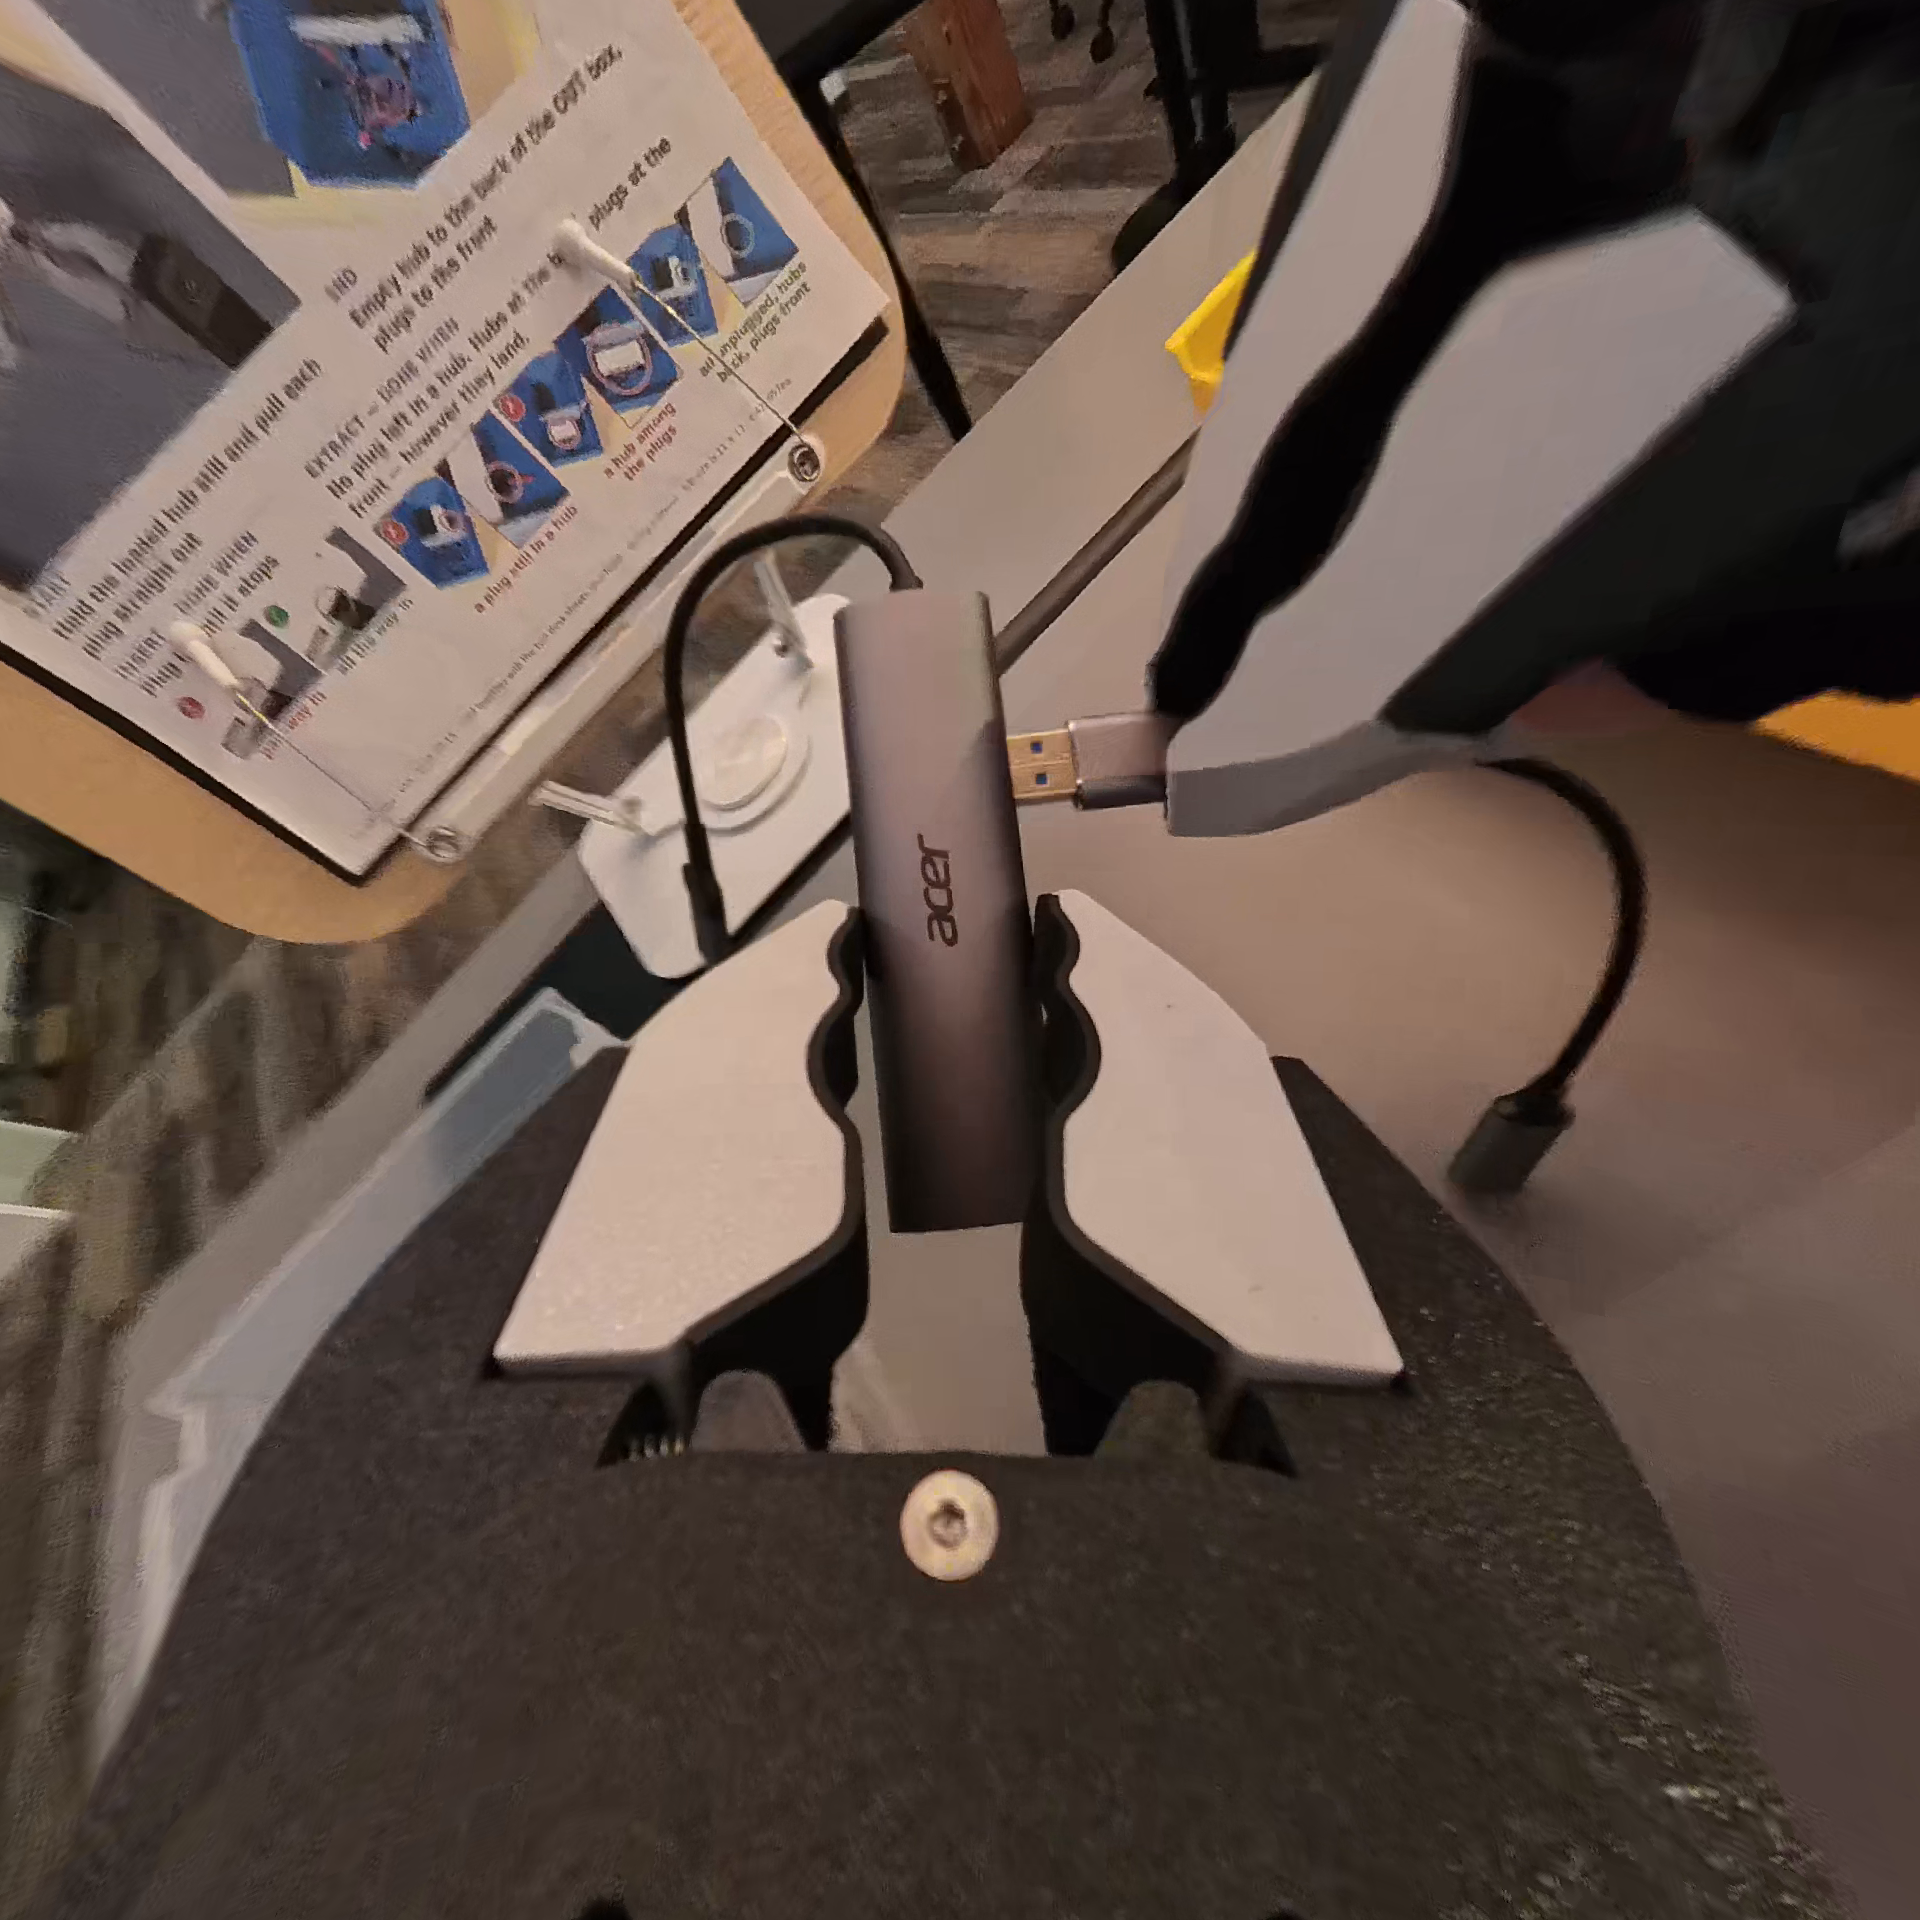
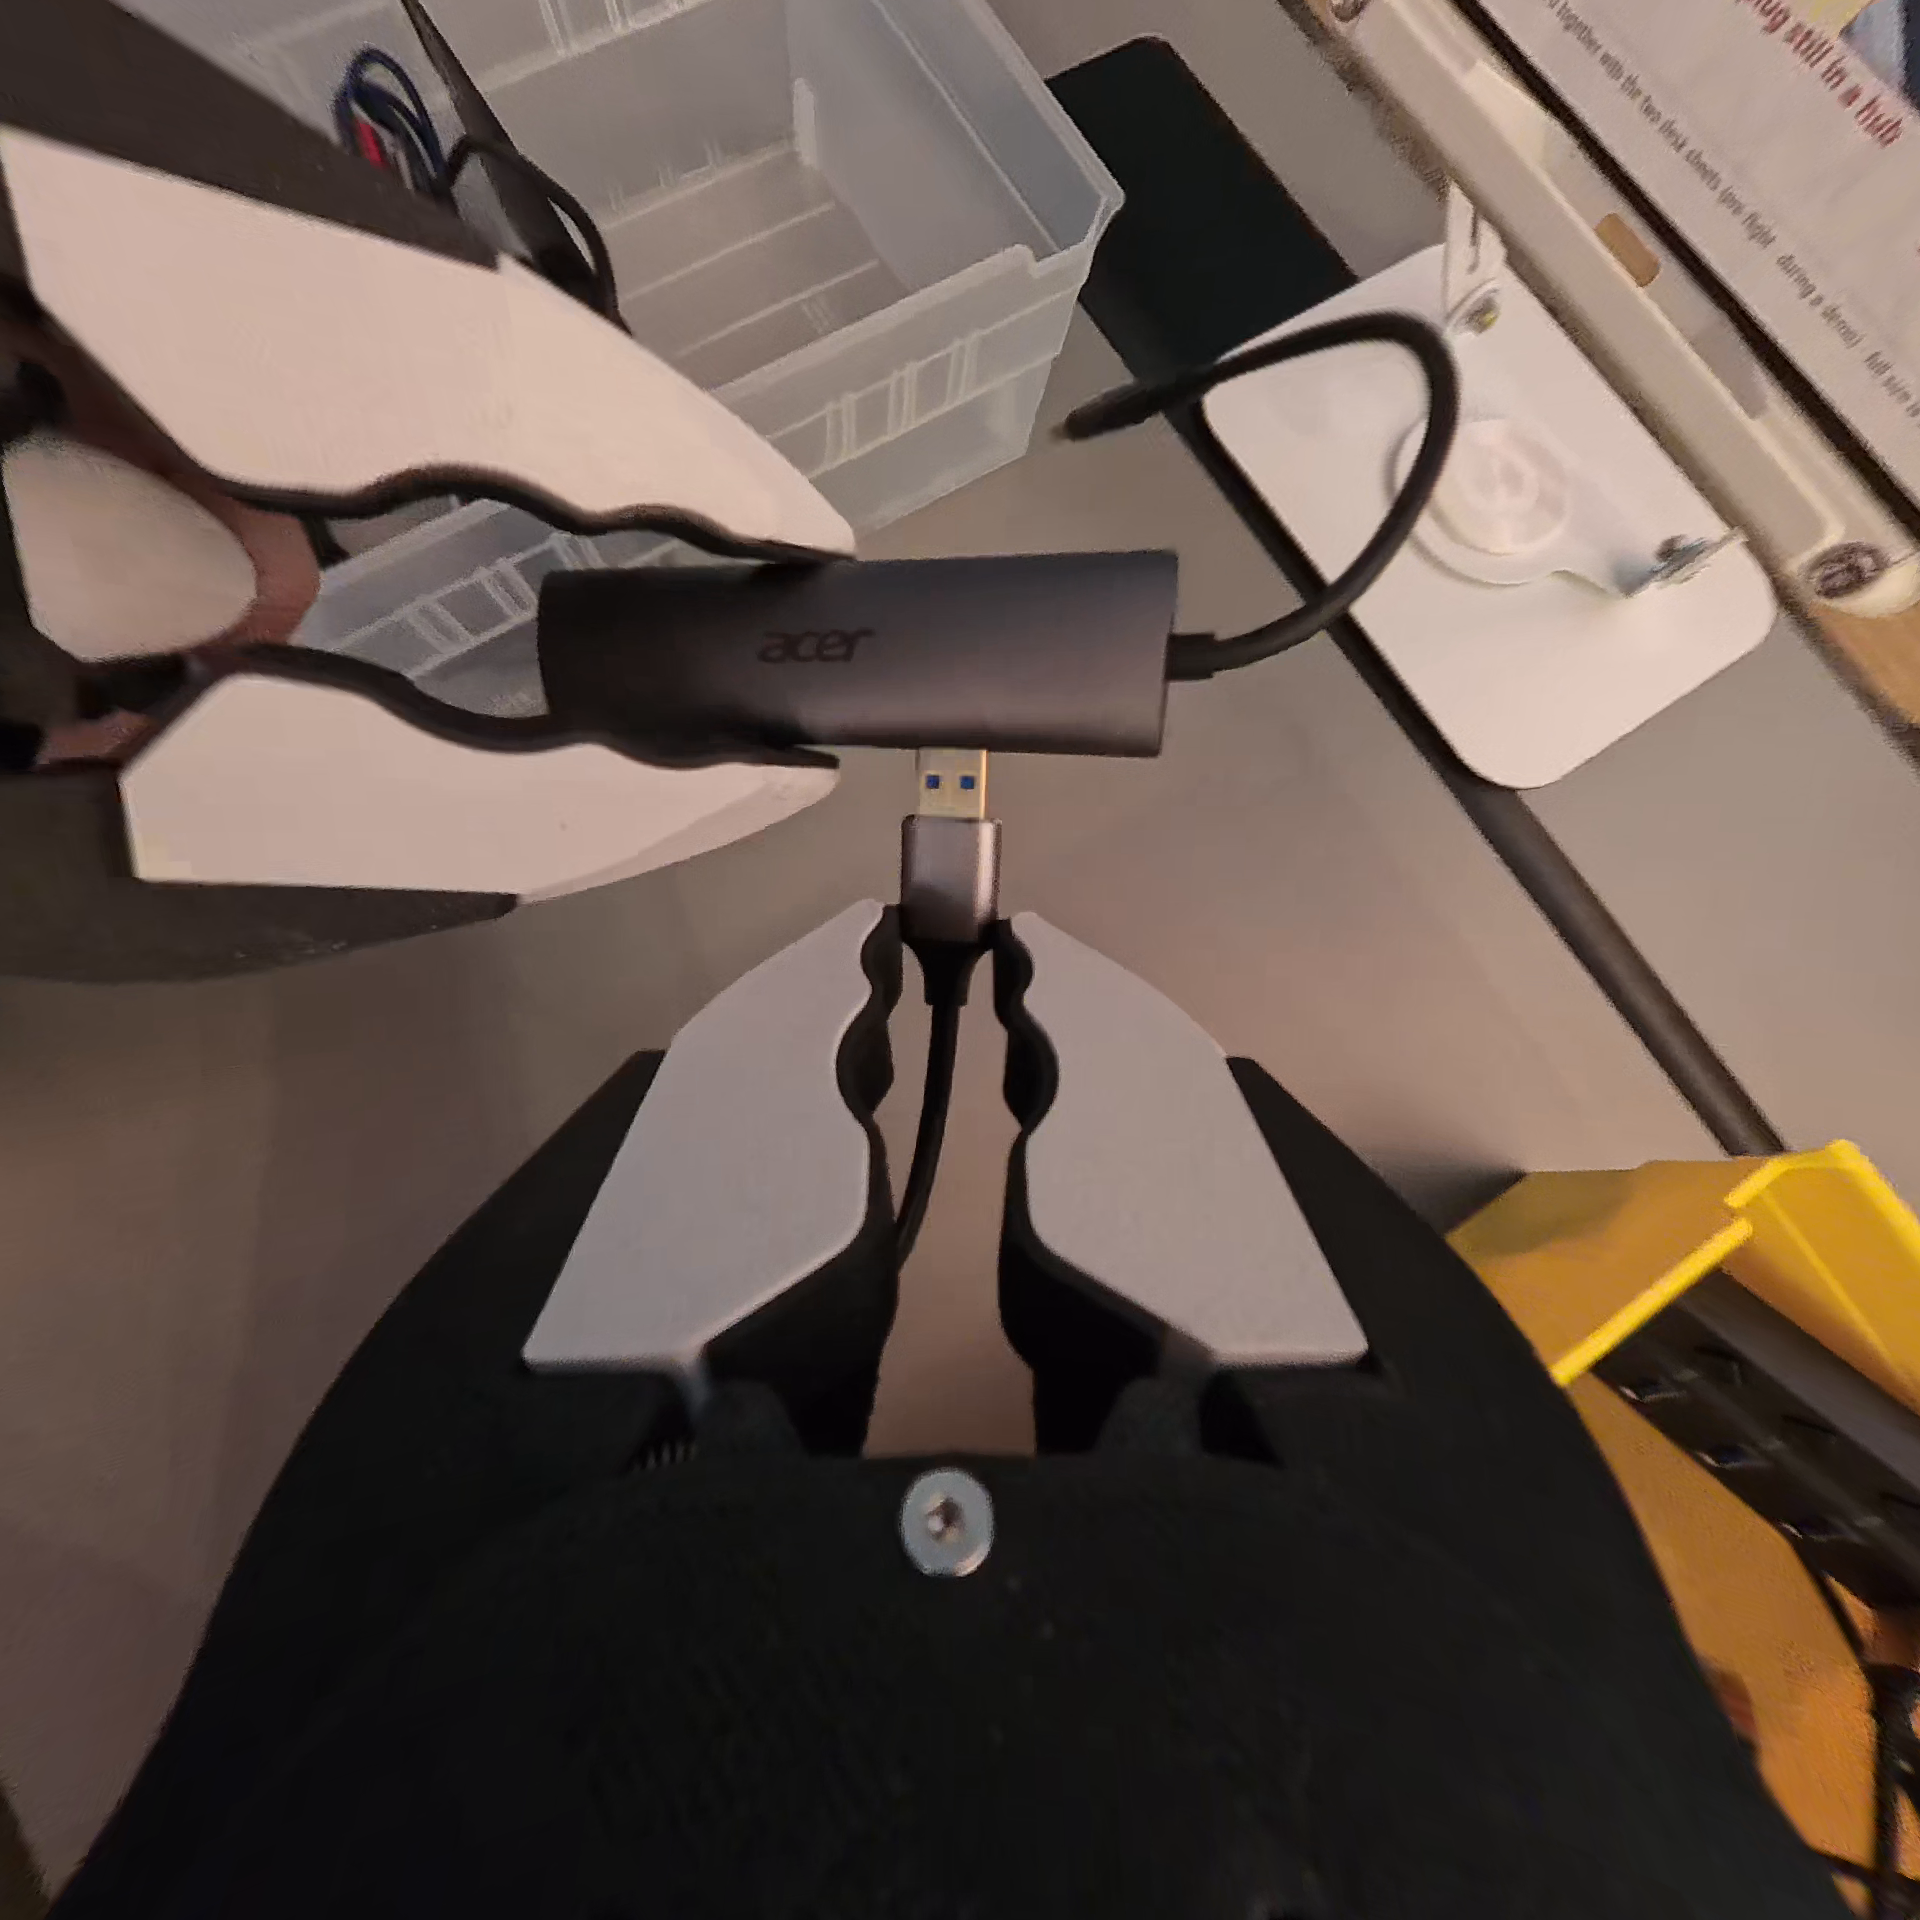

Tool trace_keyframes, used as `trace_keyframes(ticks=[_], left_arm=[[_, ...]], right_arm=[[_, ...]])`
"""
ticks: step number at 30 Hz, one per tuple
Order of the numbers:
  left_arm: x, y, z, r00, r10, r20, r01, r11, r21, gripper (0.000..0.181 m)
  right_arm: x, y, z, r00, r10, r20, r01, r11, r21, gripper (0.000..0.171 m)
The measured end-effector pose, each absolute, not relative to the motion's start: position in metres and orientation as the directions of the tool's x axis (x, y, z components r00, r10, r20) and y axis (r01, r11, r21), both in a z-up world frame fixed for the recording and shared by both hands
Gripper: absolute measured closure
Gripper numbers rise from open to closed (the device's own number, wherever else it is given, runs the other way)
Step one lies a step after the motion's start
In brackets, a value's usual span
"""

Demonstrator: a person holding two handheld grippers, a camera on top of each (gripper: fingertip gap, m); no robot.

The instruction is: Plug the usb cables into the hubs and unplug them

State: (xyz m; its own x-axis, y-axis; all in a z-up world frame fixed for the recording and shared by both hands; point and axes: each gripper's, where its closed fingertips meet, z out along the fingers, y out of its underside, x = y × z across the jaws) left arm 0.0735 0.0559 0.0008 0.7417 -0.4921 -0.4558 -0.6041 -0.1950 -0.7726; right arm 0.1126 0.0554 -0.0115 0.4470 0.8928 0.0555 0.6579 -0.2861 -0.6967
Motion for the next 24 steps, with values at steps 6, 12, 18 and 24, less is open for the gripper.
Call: trace_keyframes(ticks=[6,12,18,24], left_arm=[[0.078,0.057,-0.011,0.684,-0.494,-0.537,-0.689,-0.196,-0.698,0.15],[0.079,0.06,-0.015,0.745,-0.508,-0.432,-0.603,-0.237,-0.762,0.15],[0.059,0.062,-0.003,0.788,-0.481,-0.385,-0.542,-0.244,-0.804,0.15],[0.045,0.056,0.02,0.819,-0.456,-0.347,-0.479,-0.212,-0.852,0.15]], right_arm=[[0.11,0.055,-0.005,0.431,0.901,0.055,0.636,-0.26,-0.727,0.155],[0.113,0.056,-0.014,0.422,0.905,0.06,0.672,-0.268,-0.69,0.156],[0.114,0.051,-0.001,0.377,0.925,-0.042,0.603,-0.279,-0.747,0.157],[0.115,0.051,0.029,0.224,0.97,0.091,0.499,-0.034,-0.866,0.157]])
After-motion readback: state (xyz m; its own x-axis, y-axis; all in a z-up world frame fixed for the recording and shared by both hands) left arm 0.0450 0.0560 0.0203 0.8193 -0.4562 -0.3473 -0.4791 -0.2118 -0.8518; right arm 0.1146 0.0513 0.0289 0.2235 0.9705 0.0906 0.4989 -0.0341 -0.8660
